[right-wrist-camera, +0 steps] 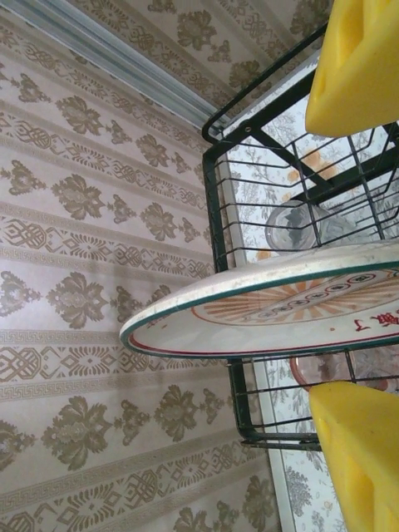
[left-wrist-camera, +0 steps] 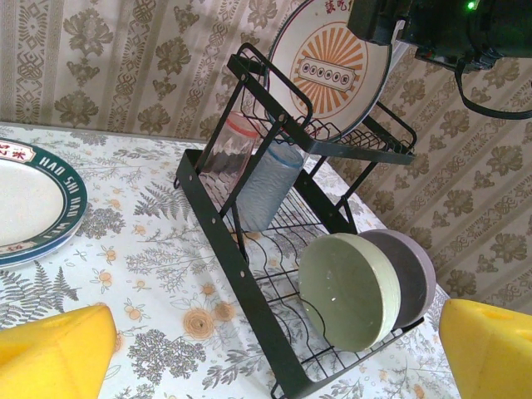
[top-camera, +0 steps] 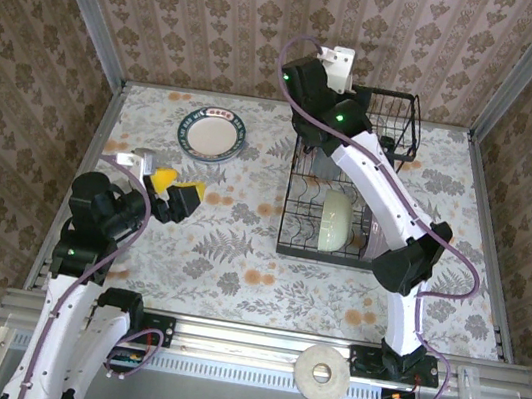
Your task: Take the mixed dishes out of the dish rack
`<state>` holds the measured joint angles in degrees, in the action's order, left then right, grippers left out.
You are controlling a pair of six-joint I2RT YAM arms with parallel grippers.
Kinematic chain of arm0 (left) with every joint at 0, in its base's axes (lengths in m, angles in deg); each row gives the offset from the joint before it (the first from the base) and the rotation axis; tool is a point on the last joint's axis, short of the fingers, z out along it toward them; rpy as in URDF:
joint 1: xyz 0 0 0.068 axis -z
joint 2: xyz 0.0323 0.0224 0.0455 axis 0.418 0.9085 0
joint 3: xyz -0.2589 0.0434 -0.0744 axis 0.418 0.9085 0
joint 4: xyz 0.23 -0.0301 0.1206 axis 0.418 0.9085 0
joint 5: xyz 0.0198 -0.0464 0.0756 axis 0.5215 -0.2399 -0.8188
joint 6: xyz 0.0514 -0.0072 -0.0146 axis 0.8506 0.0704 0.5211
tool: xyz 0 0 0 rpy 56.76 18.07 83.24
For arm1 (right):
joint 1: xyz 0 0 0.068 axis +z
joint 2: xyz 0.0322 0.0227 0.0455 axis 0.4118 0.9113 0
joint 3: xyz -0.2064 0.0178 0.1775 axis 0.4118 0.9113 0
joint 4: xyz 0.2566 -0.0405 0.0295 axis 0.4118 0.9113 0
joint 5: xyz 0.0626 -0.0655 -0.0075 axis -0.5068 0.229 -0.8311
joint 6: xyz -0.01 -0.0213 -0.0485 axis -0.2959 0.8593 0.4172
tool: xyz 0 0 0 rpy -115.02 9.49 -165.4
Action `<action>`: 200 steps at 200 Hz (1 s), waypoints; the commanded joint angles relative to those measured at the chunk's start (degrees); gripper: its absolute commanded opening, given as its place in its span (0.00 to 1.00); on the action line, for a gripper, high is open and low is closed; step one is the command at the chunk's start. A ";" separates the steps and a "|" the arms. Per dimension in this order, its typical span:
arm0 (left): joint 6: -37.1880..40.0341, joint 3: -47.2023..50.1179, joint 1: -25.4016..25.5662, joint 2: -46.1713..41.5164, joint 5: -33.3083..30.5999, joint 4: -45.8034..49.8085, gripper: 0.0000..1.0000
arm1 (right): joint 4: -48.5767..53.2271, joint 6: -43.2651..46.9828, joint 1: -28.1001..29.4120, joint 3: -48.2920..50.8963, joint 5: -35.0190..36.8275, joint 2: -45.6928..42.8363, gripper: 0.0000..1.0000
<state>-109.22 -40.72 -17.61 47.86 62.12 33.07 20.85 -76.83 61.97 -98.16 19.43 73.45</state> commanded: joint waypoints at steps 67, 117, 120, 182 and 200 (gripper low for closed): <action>0.68 0.22 0.54 -0.54 1.55 -1.55 1.00 | -0.75 2.16 -0.65 -1.53 2.76 0.76 0.64; 0.76 0.22 0.53 -0.45 1.44 -1.53 1.00 | -0.18 2.00 -1.08 -2.18 1.18 1.07 0.53; 0.73 0.22 0.51 -0.46 1.47 -1.55 1.00 | -0.09 1.91 -1.17 -2.25 1.08 1.06 0.53; 0.77 0.22 0.65 -0.46 1.35 -1.42 1.00 | 2.59 -0.98 -2.84 -2.57 -1.86 1.37 0.47; 0.82 0.23 0.64 -0.46 1.27 -1.33 1.00 | 2.60 -0.99 -2.84 -2.56 -2.23 1.43 0.45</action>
<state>-109.22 -40.67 -17.22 47.86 62.56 33.02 21.53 -76.86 59.30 -98.96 18.07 73.97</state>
